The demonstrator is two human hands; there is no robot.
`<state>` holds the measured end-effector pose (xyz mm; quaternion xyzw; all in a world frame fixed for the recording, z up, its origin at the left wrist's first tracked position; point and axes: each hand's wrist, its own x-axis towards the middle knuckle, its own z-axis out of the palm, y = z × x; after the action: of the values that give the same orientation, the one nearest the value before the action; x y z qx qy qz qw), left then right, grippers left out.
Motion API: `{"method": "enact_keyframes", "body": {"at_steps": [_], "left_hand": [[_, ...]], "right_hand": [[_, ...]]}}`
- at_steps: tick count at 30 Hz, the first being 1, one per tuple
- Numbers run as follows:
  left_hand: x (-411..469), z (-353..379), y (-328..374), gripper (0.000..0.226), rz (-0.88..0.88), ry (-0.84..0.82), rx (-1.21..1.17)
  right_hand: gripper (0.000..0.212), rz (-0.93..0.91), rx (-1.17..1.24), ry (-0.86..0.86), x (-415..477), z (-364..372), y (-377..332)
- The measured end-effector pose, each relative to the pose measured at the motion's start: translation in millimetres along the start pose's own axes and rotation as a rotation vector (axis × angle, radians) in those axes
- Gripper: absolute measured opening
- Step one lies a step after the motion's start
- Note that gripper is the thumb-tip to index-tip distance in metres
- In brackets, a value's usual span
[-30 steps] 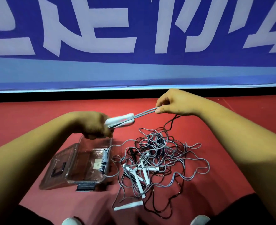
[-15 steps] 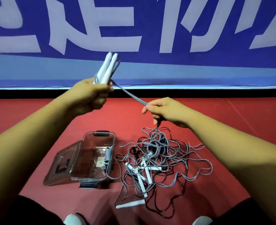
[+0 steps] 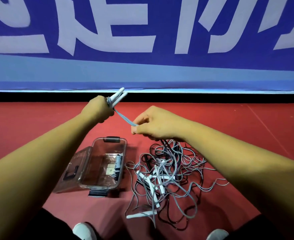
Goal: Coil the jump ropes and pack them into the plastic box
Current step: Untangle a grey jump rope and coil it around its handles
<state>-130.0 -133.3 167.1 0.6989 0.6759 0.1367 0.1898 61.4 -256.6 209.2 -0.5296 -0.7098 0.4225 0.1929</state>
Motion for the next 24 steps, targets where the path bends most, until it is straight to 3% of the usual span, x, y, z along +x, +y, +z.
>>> {"method": "enact_keyframes", "body": {"at_steps": [5, 6, 10, 12, 17, 20, 24], "left_hand": [[1.0, 6.1, -12.1, 0.010, -0.003, -0.134, 0.252], [-2.2, 9.4, -11.5, 0.001, 0.039, -0.189, 0.341], [-21.2, 27.6, 0.5, 0.012, 0.288, -0.571, 0.665], [-35.0, 33.8, 10.4, 0.012, 0.425, -0.625, 0.721], [-59.8, 35.5, 34.7, 0.019, 0.703, -0.620, 0.610], [-77.0, 32.7, 52.3, 0.047, 0.726, -0.654, 0.421], [-90.4, 25.1, 60.0, 0.040, 0.702, -0.655, 0.138]], "right_hand": [[0.017, -0.054, -0.121, 0.087, -6.7, -17.7, 4.8], [0.019, -0.084, -0.168, 0.106, -5.8, -17.7, 3.3], [0.022, -0.119, -0.260, 0.246, 1.8, -24.5, 1.9], [0.023, -0.090, -0.281, 0.322, 5.5, -33.4, 8.1], [0.021, 0.024, -0.277, 0.492, 14.5, -53.6, 40.3], [0.021, 0.062, -0.284, 0.468, 19.6, -58.8, 58.3], [0.022, 0.076, -0.285, 0.446, 21.9, -61.0, 73.8]]}}
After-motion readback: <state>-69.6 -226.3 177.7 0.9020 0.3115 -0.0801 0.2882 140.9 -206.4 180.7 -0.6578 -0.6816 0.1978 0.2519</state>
